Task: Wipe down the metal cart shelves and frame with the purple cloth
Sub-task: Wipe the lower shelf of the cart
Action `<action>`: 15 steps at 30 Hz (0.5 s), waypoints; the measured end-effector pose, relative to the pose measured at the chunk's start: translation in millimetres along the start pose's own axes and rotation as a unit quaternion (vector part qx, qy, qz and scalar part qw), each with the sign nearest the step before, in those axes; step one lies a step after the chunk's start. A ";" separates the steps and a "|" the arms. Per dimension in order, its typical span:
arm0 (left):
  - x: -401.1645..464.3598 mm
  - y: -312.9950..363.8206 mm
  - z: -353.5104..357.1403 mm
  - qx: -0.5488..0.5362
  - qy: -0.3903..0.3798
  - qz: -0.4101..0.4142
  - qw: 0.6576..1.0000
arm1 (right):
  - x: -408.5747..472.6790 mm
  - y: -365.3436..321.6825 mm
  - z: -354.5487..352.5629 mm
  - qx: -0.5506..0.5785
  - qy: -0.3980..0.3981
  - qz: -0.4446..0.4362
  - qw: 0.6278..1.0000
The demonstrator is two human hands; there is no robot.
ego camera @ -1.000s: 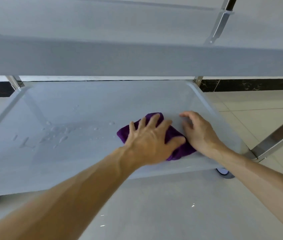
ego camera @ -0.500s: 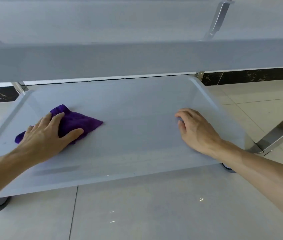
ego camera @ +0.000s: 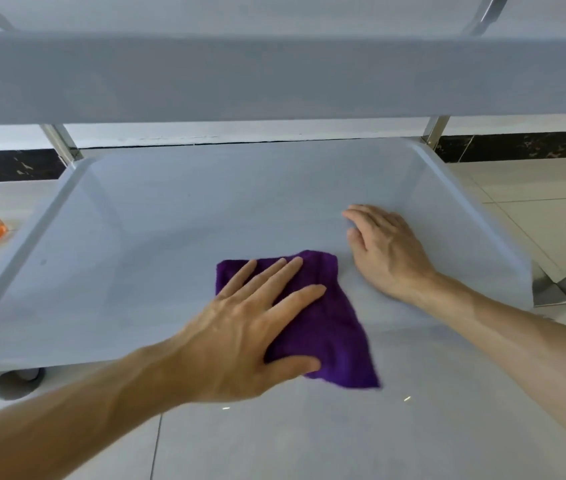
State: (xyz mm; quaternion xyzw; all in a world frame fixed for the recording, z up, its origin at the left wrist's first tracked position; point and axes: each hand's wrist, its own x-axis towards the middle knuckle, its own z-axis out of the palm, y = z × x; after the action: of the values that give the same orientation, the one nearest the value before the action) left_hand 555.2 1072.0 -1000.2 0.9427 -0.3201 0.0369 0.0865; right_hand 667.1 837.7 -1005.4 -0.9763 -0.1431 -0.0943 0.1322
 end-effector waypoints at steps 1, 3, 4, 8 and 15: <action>-10.6 -12.4 -4.1 0.000 -0.007 0.019 1.000 | -1.0 0.9 -0.4 0.003 0.002 0.000 1.000; -25.6 -38.6 -15.3 -0.039 -0.016 0.002 0.999 | -2.3 1.7 -1.9 0.005 0.005 -0.001 1.000; -30.4 -51.2 -20.8 -0.063 -0.010 -0.023 0.998 | -2.5 1.5 -2.2 0.004 0.002 -0.001 1.000; -33.6 -104.3 -36.0 -0.064 0.042 -0.195 0.978 | -6.1 1.1 -2.0 -0.001 -0.013 0.006 1.000; 37.5 -127.3 -21.4 -0.010 0.031 -0.417 0.908 | -17.1 0.5 -3.1 -0.004 -0.012 0.003 1.000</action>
State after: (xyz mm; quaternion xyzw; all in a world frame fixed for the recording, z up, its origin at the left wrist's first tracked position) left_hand 662.3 1152.9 -992.2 0.9878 0.1045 0.0237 0.1130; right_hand 650.7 832.0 -1006.5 -0.9784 -0.1410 -0.0825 0.1265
